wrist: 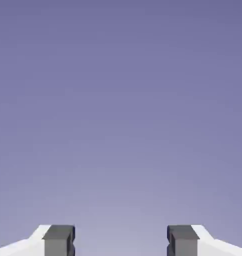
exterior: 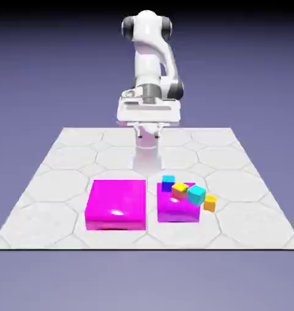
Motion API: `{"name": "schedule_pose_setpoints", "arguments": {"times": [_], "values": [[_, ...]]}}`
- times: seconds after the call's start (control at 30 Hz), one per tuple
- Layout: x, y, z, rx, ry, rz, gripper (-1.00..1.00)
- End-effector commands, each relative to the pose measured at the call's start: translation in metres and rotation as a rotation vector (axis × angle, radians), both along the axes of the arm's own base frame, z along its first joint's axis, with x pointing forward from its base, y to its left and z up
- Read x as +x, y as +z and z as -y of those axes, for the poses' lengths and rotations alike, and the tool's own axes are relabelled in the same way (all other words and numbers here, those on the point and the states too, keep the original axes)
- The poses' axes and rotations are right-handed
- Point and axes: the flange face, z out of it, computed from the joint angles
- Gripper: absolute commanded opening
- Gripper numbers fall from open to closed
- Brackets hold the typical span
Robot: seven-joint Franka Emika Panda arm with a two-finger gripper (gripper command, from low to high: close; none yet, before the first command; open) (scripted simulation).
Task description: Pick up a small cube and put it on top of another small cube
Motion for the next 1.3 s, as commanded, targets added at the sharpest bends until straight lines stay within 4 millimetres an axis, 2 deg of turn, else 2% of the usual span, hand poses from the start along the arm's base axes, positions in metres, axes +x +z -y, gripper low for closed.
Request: {"name": "schedule_pose_setpoints", "arguments": {"times": [0.0,0.13,0.2,0.3,0.4,0.5,0.6,0.67,0.8,0.87,0.97,1.1,1.27], "values": [[-0.002,0.0,0.024,-0.03,-0.017,-0.019,0.0],[-0.027,-0.003,0.116,-0.137,-0.079,-0.111,0.0],[-0.048,-0.005,0.159,-0.18,-0.108,-0.166,0.0],[-0.089,-0.01,0.219,-0.23,-0.147,-0.255,0.0],[-0.141,-0.016,0.271,-0.261,-0.18,-0.35,0.0],[-0.203,-0.024,0.312,-0.272,-0.208,-0.449,0.0],[-0.271,-0.034,0.34,-0.262,-0.228,-0.547,0.0],[-0.32,-0.041,0.352,-0.244,-0.238,-0.61,0.0],[-0.419,-0.058,0.356,-0.182,-0.248,-0.723,0.0],[-0.469,-0.068,0.349,-0.139,-0.249,-0.771,0.0],[-0.54,-0.083,0.325,-0.062,-0.245,-0.828,0.0],[-0.626,-0.106,0.273,0.059,-0.231,-0.874,0.0],[-0.709,-0.138,0.179,0.225,-0.204,-0.871,0.0]]}}
